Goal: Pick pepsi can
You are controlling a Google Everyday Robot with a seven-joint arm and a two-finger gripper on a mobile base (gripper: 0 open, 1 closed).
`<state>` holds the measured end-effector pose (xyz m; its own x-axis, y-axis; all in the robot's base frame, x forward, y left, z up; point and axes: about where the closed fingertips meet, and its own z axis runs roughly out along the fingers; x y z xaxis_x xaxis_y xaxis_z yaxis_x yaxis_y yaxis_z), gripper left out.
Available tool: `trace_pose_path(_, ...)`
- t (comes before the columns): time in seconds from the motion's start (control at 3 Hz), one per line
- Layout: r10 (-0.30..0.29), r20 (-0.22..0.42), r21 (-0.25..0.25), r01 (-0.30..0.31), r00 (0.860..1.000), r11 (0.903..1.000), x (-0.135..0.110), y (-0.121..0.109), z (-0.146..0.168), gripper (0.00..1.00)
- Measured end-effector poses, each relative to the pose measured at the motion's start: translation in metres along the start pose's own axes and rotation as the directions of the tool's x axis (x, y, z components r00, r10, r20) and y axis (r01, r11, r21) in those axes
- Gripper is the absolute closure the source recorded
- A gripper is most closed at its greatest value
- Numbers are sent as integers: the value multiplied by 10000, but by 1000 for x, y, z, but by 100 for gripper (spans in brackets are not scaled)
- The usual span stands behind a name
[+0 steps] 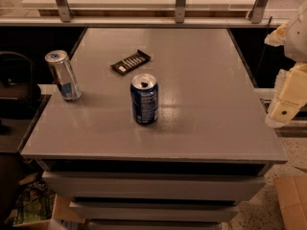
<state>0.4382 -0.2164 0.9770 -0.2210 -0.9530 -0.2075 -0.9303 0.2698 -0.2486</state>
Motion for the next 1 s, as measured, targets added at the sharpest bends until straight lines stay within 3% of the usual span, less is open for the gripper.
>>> trace_pose_path(0.33,0,1,2,0,10000,10000,0,0,0,0)
trace_pose_path(0.67,85,869,-32,-82,9962,10000,-11,-3,2,0)
trace_pose_path(1.0,429,2662,-303,-361,9630,9989,-36,-7,13,0)
